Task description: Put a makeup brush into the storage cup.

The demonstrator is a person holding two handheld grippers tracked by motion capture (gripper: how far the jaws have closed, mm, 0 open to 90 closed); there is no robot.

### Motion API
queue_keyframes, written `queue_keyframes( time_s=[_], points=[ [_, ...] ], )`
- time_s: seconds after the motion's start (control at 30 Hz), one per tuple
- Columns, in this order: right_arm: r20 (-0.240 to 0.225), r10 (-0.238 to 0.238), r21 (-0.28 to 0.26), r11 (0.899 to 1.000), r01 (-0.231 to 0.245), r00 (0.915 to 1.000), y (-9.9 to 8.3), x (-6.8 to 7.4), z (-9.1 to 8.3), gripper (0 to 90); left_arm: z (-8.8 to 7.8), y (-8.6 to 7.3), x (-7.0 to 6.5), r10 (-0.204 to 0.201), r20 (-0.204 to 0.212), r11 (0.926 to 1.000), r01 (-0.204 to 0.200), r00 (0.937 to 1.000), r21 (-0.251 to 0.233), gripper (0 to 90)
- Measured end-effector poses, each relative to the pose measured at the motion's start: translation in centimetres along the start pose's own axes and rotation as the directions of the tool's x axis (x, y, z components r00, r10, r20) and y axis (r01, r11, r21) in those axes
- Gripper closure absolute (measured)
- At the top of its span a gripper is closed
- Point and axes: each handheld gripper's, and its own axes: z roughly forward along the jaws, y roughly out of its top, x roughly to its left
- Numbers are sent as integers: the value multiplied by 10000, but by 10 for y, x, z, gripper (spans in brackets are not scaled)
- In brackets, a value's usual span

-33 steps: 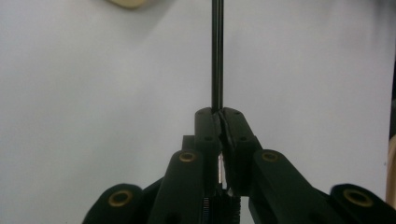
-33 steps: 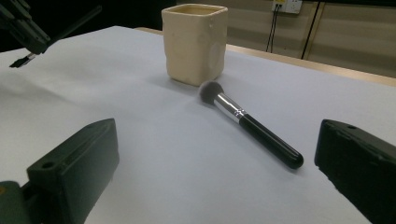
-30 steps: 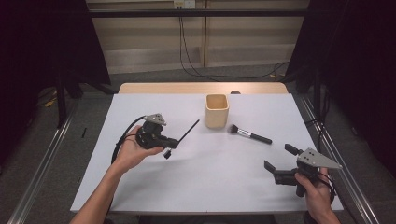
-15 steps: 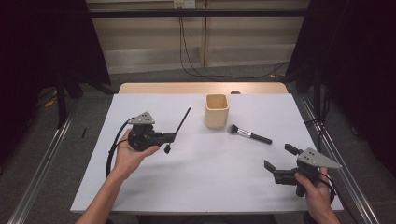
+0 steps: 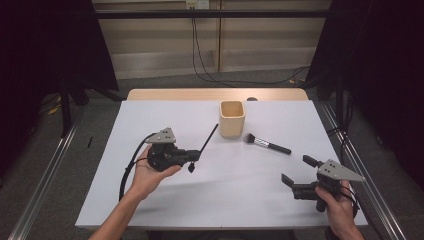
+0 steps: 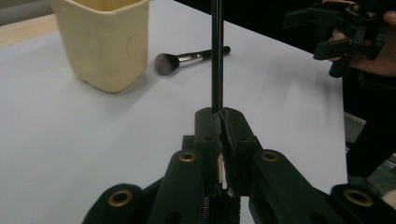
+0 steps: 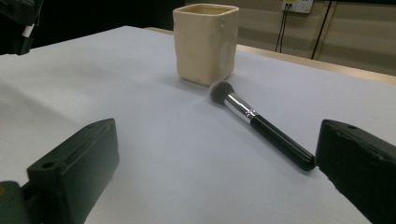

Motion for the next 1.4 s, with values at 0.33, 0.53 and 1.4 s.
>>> queue_keyframes(
  time_s=[0.33,0.53,1.4],
  points=[
    [-577,-176,123,9998,183,9982,1,5,6,0,9,6,-11,395,723,9990,-407,9966,164,859],
    [-1383,-363,217,9990,397,9897,3,15,12,0,17,12,-19,477,1130,9977,-528,9925,427,859],
    [-3334,-208,810,9954,506,9425,36,49,39,0,32,26,-43,1377,1949,9519,-1841,9711,2448,858]
  ],
)
